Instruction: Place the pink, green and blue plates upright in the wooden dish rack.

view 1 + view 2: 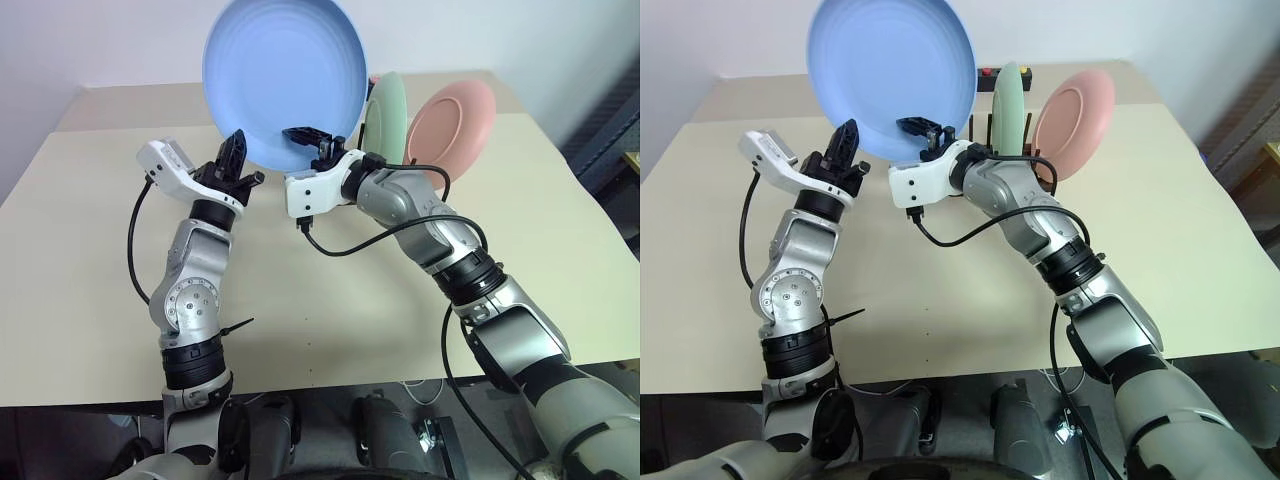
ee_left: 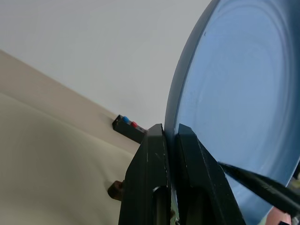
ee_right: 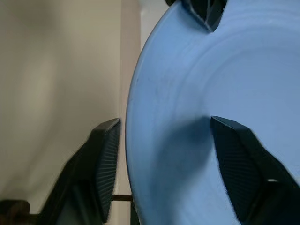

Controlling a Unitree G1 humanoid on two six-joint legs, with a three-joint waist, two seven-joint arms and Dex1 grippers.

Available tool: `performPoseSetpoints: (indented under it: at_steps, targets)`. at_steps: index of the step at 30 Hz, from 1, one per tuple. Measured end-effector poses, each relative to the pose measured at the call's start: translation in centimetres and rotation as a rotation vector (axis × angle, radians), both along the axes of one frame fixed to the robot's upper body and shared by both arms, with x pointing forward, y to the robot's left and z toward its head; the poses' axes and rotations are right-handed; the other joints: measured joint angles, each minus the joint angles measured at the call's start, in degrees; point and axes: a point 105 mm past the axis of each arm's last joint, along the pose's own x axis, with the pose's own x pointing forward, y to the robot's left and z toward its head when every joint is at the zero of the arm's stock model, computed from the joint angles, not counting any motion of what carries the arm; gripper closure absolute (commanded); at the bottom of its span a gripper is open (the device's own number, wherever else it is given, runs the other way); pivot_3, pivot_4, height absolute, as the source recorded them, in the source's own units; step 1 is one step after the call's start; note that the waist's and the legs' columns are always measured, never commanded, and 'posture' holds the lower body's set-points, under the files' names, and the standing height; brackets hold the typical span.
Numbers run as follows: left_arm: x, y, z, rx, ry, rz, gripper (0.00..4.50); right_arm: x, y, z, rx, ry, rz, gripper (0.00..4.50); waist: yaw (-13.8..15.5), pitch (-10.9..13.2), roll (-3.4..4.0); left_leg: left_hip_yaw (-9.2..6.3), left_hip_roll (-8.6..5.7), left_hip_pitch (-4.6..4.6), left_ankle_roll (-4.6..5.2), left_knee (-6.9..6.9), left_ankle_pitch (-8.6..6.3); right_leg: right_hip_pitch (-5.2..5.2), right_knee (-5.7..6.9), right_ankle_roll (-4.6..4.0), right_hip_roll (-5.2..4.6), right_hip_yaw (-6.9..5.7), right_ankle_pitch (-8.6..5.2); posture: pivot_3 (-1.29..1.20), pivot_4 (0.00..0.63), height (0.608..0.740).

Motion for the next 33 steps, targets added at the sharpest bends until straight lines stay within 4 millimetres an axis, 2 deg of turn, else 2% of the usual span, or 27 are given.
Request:
performPoseSetpoints:
  at_steps: [5, 11, 14, 19, 21, 24, 26, 29, 32, 33]
  targets:
    - [0.0, 0.4, 0.2, 0.004, -0.007, 0.016, 4.5, -0.2, 0.2, -0.1, -0.007, 0.006, 0.018, 4.45, 0.0, 0.0, 0.0, 0.0, 0.0, 0.0, 0.0, 0.0, 0.0, 0.0, 0.0, 0.0, 0.0, 0.0, 0.0, 0.0, 0.15, 0.74]
    - [0.1, 0.4, -0.1, 0.033, 0.019, 0.042, 4.5, -0.1, 0.2, -0.5, -0.013, 0.017, 0.022, 4.45, 0.1, 0.0, 0.0, 0.0, 0.0, 0.0, 0.0, 0.0, 0.0, 0.01, 0.0, 0.0, 0.0, 0.0, 0.0, 0.0, 0.15, 0.74]
    - [0.2, 0.2, -0.2, 0.031, 0.031, 0.024, 3.53, 0.0, 0.1, -0.6, -0.015, 0.018, 0.021, 4.5, 0.0, 0.0, 0.0, 0.0, 0.0, 0.0, 0.0, 0.0, 0.0, 0.0, 0.0, 0.0, 0.0, 0.0, 0.0, 0.0, 0.15, 0.74]
    - [-0.3, -1.6, -0.7, 0.06, 0.041, -0.102, 1.05, 0.2, 0.0, -0.5, -0.005, 0.021, 0.01, 4.5, 0.0, 0.0, 0.0, -0.01, 0.01, 0.0, -0.01, -0.01, 0.01, -0.01, 0.0, 0.0, 0.0, 0.01, 0.0, 0.0, 0.15, 0.74]
    - [-0.4, -0.6, -0.3, 0.095, 0.024, -0.106, 0.04, 0.5, -0.1, -0.3, 0.003, 0.021, 0.005, 4.5, -0.2, 0.0, 0.0, 0.0, 0.04, 0.01, -0.05, -0.06, 0.03, -0.04, 0.01, -0.01, 0.01, 0.02, 0.0, 0.0, 0.15, 0.74]
    - [-0.8, 2.6, 0.6, 0.16, -0.014, -0.058, 0.04, 1.0, -0.8, 0.9, 0.062, 0.011, -0.019, 4.5, -0.5, 0.0, 0.02, 0.0, 0.07, 0.04, -0.09, -0.19, 0.05, -0.08, -0.01, -0.02, 0.09, 0.05, -0.01, 0.0, 0.15, 0.74]
    - [-1.1, 3.8, 0.8, 0.174, -0.029, -0.046, 0.04, 1.4, -1.4, 1.8, 0.113, 0.009, -0.039, 4.5, -0.3, 0.0, 0.02, 0.0, 0.06, 0.04, -0.09, -0.2, 0.05, -0.07, -0.08, -0.02, 0.06, 0.05, 0.0, 0.0, 0.15, 0.74]
    - [-1.7, 4.1, 0.2, 0.226, -0.026, -0.087, 0.04, 1.5, -1.4, 3.8, 0.204, 0.011, -0.023, 4.5, 0.0, 0.0, 0.02, -0.01, 0.02, 0.03, -0.08, -0.19, 0.05, -0.03, -0.12, -0.02, 0.02, 0.04, 0.0, 0.0, 0.15, 0.74]
    - [-2.5, 3.7, -0.8, 0.34, -0.012, -0.167, 0.04, 1.5, -1.6, 6.4, 0.425, 0.091, 0.022, 4.5, -0.1, 0.0, 0.03, -0.04, 0.04, 0.04, -0.08, -0.2, 0.05, -0.02, -0.1, -0.02, -0.02, 0.03, 0.0, 0.0, 0.15, 0.74]
    - [-2.9, 4.0, -1.2, 0.392, -0.007, -0.188, 0.04, 1.4, -1.7, 7.5, 0.547, 0.169, 0.058, 4.5, -0.3, 0.0, 0.03, -0.04, 0.08, 0.04, -0.09, -0.23, 0.05, -0.03, -0.11, -0.03, -0.01, 0.04, 0.0, 0.0, 0.15, 0.74]
